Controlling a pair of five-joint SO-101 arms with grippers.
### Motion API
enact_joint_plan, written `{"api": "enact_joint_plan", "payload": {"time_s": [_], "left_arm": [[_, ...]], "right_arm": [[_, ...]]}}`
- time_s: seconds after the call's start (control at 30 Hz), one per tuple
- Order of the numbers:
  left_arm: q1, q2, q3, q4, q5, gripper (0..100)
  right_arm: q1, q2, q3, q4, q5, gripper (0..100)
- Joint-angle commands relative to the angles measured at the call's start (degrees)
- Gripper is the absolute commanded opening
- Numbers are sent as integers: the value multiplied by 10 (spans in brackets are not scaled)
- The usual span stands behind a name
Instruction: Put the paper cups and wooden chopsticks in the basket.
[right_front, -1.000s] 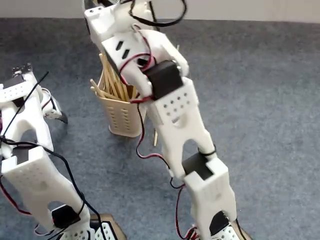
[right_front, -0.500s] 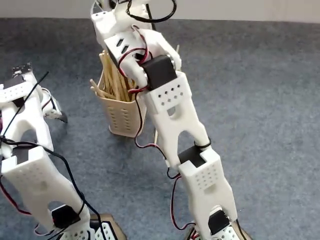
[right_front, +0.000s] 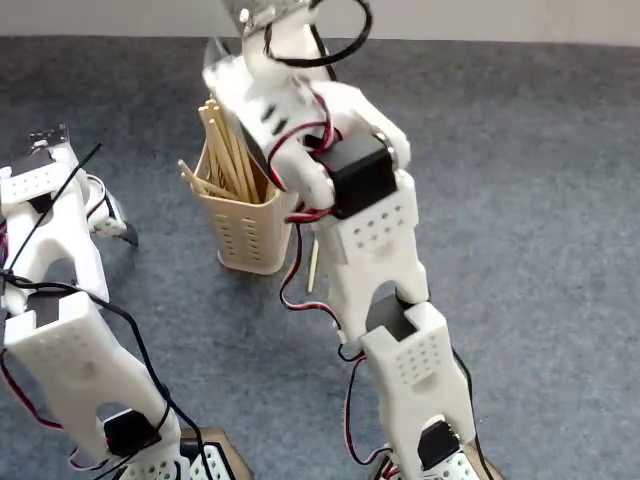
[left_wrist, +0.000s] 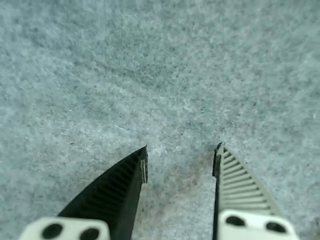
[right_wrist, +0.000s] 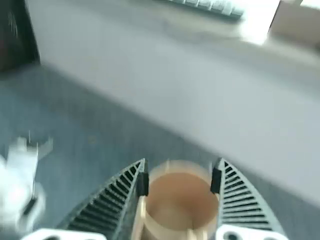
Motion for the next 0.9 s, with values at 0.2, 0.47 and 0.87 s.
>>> {"api": "enact_joint_plan", "payload": {"time_s": [0.2,0.47,0.87], "left_arm": [[21,-4,-13,-4,3,235],[22,-4,-13,-4,3,235],[15,-4,-12,0,1,235]], "right_arm": [[189,-36,257,105,9,207],[196,-33,289,62,8,207],[-20,-33,293,-8,6,207]]}}
